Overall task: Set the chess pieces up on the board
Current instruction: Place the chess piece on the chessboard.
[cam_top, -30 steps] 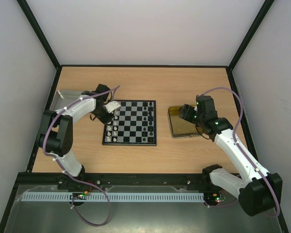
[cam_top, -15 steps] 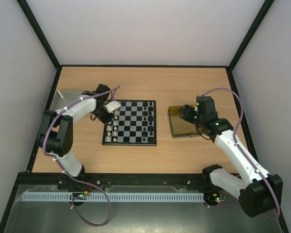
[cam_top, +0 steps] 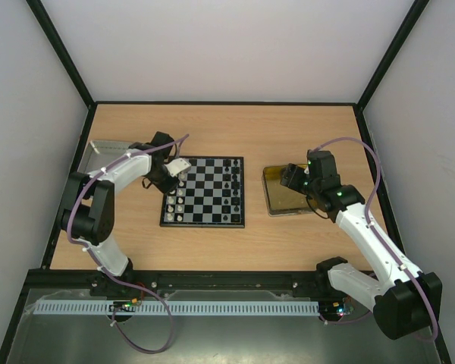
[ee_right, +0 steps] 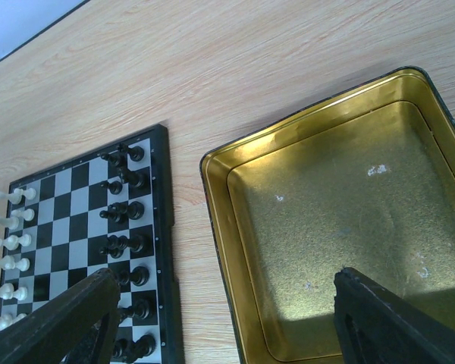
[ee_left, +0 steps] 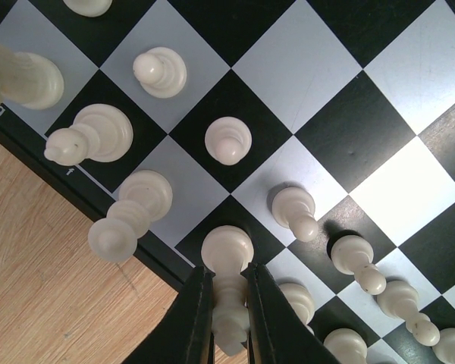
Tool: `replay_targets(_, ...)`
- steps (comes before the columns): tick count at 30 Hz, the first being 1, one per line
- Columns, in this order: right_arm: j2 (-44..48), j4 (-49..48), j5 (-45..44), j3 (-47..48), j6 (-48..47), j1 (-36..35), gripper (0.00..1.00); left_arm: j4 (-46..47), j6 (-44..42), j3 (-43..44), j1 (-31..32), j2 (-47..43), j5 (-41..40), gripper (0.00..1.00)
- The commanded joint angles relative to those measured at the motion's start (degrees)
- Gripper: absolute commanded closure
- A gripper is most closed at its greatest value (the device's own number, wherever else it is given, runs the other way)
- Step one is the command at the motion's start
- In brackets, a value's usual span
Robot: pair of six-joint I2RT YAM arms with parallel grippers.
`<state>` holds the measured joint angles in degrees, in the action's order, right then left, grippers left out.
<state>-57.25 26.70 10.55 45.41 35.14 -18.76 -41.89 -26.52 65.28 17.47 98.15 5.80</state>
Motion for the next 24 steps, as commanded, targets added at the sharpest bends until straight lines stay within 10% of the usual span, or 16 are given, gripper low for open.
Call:
replay_targets(1,0.87,0.39,-0.79,-0.23,-0.5,-0.04,0.24,-0.42,0.5,-1.5,0.42,-0.61,-0.2,0.9)
replay_targets(8,0.69,0.5,-0.86,-0.15,-0.59,-0.05,0.24,-0.47,0.51,-1.29,0.37,-1.07,-0.75,0.74)
replay_targets(24,1.24,0.48,-1.45,-0.56,-0.57,-0.04,0.23,-1.26,0.7,0.07,0.37,-2.24,-1.22,0.73)
